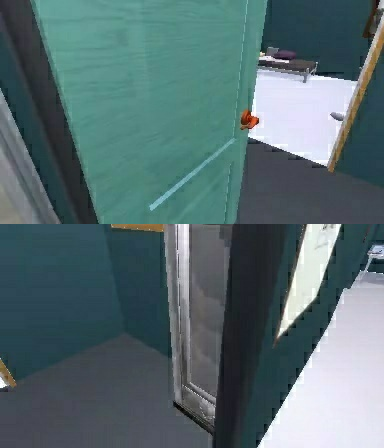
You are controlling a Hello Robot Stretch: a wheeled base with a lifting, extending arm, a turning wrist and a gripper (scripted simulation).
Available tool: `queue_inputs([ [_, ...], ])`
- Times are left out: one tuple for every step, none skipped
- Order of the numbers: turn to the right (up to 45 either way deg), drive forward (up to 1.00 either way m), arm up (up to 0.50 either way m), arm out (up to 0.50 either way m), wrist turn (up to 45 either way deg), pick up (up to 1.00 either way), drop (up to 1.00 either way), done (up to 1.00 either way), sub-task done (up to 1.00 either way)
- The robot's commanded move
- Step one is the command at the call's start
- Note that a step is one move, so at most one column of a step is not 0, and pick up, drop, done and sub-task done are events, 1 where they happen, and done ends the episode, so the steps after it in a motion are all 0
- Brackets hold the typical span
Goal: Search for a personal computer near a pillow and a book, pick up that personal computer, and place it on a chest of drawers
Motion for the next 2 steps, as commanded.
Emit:
queue_inputs([
  [6.0,0.00,0.00,0.00,0.0,0.00,0.00,0.00,0.00],
  [0.0,0.15,0.00,0.00,0.0,0.00,0.00,0.00,0.00],
])
